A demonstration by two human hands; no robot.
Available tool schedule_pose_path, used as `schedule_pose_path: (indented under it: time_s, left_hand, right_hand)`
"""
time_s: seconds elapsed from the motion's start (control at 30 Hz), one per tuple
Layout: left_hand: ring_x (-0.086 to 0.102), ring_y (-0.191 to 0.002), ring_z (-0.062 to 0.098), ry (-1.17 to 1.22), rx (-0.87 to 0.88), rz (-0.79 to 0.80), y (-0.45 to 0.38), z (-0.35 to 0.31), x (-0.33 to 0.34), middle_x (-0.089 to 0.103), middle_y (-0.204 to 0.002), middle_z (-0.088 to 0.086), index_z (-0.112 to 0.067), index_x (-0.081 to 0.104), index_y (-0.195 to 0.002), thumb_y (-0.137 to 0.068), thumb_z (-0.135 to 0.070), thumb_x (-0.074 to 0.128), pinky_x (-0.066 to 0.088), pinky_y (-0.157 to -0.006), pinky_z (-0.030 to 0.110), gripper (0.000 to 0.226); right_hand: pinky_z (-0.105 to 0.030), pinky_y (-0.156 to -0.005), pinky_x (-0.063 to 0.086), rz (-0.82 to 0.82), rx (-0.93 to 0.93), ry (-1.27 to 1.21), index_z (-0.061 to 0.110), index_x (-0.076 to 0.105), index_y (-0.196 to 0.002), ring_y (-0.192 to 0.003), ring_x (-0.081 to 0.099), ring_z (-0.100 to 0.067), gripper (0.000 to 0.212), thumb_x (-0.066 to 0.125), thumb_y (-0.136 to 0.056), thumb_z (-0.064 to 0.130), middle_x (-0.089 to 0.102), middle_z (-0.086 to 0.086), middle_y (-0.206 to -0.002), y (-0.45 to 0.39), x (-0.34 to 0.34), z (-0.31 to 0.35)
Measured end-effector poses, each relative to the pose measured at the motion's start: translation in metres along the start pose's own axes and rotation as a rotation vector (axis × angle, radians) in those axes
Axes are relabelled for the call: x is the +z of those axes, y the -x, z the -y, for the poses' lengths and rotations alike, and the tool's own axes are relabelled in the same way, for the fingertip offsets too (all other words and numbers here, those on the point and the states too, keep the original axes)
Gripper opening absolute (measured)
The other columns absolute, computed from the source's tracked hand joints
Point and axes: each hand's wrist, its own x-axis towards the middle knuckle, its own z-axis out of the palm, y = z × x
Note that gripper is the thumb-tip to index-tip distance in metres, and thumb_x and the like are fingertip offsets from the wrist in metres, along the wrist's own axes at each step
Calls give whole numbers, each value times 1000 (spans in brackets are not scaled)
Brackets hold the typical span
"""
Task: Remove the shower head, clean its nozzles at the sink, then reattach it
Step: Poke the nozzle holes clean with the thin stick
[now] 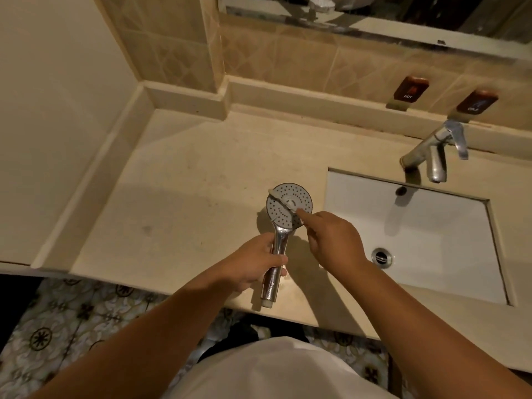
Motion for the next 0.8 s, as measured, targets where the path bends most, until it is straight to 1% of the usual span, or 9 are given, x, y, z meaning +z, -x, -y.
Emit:
schedule_pose_path:
  time_s: [0.07,0.13,0.2,0.27,0.33,0.43,0.53,0.67,0.8]
  left_hand:
    - [73,-83,20,12,6,-1,3,-2,3,62,-95,6,-25,56,-111,-89,-9,64,59,-73,40,29]
    - [73,-81,20,35,6,-8,6,-3,5,61,-94,6,-24,56,-112,-89,-6,64,60,-70,38,30]
    - [73,-81,21,45,8,-14,8,-5,8,61,-95,7,-23,56,-111,-89,-4,64,61,-69,37,30]
    - [73,-84,22,38,7,-21,9,-6,11,61,-96,8,-24,56,-109,-90,-4,64,61,-70,36,29]
    - [73,-86,22,41,-2,-30,10,-7,14,61,-96,8,-23,56,-108,-90,-4,64,61,-73,38,28]
    - [72,-86,23,43,-11,-43,11,-7,16,60,-96,8,-22,56,-112,-90,-3,64,61,-74,38,31]
    - [72,-89,25,42,-6,-44,10,-9,17,60,-96,7,-22,55,-118,-90,-2,64,60,-74,38,36]
    - [72,-92,26,40,-1,-63,10,-12,19,63,-94,7,-23,55,-116,-90,-5,64,59,-81,47,33]
    - [72,-85,23,43,4,-59,11,-15,19,61,-95,9,-19,55,-116,-90,-2,63,60,-71,36,32]
  right_hand:
    - [-35,-64,53,-26,120,-169,20,67,-125,-80,67,-28,36,63,-90,12,75,-10,-95,-2,-4,-3]
    - [-35,-75,56,-45,285,-358,21,72,-116,-85,69,-18,25,63,-93,22,77,-1,-98,-4,-7,-2]
    - [-30,-72,54,4,447,-491,22,78,-99,-76,65,-6,17,63,-93,29,75,10,-84,-7,-8,-1]
    - [-26,-64,48,69,562,-573,26,75,-76,-69,62,-3,18,65,-91,32,70,15,-73,-8,-10,-2]
    - [-24,-59,44,151,550,-564,27,69,-67,-67,62,-3,22,68,-89,31,68,13,-69,-7,-12,-3]
    - [-25,-60,48,161,519,-552,24,69,-68,-66,62,-7,21,68,-88,28,67,8,-68,-6,-15,-5]
    - [-27,-53,47,66,656,-752,18,71,-69,-54,57,-9,22,68,-88,26,68,3,-65,-8,-18,-8]
    - [-26,-51,41,149,672,-878,8,72,-67,-45,50,-5,22,69,-86,18,66,0,-60,-4,-14,2]
    - [-27,-54,40,42,752,-950,8,74,-71,-53,52,-8,18,68,-87,15,66,-3,-63,-12,-20,-2]
